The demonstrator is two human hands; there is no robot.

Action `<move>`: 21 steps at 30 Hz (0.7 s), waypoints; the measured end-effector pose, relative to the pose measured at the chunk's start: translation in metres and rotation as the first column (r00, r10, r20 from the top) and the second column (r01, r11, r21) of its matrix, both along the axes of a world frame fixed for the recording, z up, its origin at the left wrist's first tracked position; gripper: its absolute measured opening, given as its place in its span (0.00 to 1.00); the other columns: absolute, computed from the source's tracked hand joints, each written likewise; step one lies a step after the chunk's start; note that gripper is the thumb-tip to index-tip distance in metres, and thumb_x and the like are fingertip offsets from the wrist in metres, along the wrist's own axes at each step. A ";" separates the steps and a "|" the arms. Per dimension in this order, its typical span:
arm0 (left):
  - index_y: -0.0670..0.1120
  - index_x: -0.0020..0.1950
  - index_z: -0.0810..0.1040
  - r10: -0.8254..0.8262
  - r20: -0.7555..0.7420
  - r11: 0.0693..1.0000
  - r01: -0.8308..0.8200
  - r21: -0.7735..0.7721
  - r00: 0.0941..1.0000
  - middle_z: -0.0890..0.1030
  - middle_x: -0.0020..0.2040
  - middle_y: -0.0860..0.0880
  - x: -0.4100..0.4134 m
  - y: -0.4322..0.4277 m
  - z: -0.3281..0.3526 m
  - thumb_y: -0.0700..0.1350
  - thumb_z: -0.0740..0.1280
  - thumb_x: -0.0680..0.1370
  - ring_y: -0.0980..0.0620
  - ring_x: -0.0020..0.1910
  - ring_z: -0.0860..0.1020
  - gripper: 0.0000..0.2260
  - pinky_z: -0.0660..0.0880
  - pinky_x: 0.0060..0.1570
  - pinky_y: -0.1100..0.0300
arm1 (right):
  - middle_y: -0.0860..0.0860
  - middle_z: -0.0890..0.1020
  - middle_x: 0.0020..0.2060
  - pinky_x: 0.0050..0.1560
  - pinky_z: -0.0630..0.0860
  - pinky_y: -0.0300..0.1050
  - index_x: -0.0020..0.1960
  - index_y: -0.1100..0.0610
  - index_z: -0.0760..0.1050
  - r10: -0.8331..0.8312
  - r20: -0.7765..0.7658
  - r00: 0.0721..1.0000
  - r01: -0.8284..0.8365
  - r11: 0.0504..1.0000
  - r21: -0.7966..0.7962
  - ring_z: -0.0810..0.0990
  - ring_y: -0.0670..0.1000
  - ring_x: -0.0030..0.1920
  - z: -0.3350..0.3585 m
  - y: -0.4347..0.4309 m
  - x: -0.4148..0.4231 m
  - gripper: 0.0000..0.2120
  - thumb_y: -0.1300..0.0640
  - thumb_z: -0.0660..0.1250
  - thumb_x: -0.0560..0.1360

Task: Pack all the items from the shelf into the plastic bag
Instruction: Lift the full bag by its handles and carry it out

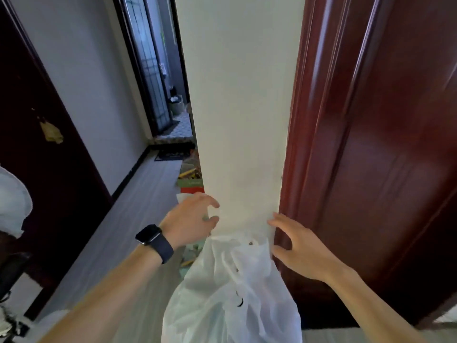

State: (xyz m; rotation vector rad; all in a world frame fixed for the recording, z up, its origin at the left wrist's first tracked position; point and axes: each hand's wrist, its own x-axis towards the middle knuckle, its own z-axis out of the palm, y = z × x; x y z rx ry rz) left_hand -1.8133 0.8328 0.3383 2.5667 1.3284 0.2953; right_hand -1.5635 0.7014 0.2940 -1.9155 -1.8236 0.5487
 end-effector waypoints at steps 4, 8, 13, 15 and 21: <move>0.55 0.72 0.67 -0.053 0.168 0.836 -0.048 0.547 0.984 0.59 0.77 0.52 0.039 0.020 0.089 0.55 0.62 0.79 0.48 0.74 0.61 0.22 0.64 0.70 0.50 | 0.39 0.57 0.78 0.74 0.50 0.35 0.76 0.46 0.64 -0.084 0.086 0.993 0.042 0.915 0.402 0.51 0.38 0.77 0.090 0.032 0.016 0.25 0.50 0.63 0.79; 0.56 0.78 0.60 -0.074 0.170 0.599 -0.093 0.795 0.983 0.51 0.81 0.50 0.081 0.043 0.155 0.57 0.60 0.78 0.46 0.79 0.50 0.28 0.52 0.75 0.40 | 0.45 0.48 0.80 0.78 0.51 0.47 0.79 0.50 0.56 -0.272 0.188 0.944 0.094 0.767 0.635 0.45 0.45 0.79 0.159 0.064 0.030 0.29 0.48 0.60 0.80; 0.58 0.80 0.46 0.062 0.204 0.550 -0.204 0.810 0.977 0.43 0.81 0.48 0.114 0.075 0.171 0.63 0.55 0.79 0.44 0.79 0.43 0.33 0.47 0.73 0.33 | 0.48 0.33 0.79 0.78 0.46 0.60 0.80 0.53 0.37 -0.415 0.342 0.843 0.107 0.752 0.650 0.32 0.49 0.78 0.178 0.094 0.047 0.36 0.44 0.52 0.81; 0.58 0.80 0.43 0.088 0.207 0.548 -0.220 0.807 0.974 0.41 0.81 0.48 0.120 0.086 0.166 0.66 0.53 0.79 0.45 0.79 0.39 0.34 0.45 0.72 0.33 | 0.47 0.31 0.78 0.78 0.47 0.62 0.80 0.53 0.33 -0.416 0.386 0.823 0.086 0.764 0.640 0.31 0.49 0.78 0.174 0.099 0.054 0.38 0.43 0.52 0.81; 0.57 0.80 0.45 0.074 0.239 0.501 -0.243 0.831 0.968 0.41 0.80 0.48 0.126 0.094 0.160 0.67 0.53 0.78 0.45 0.79 0.39 0.34 0.42 0.72 0.34 | 0.46 0.32 0.78 0.77 0.47 0.63 0.79 0.52 0.32 -0.424 0.404 0.810 0.062 0.748 0.661 0.32 0.47 0.78 0.172 0.102 0.060 0.39 0.40 0.53 0.80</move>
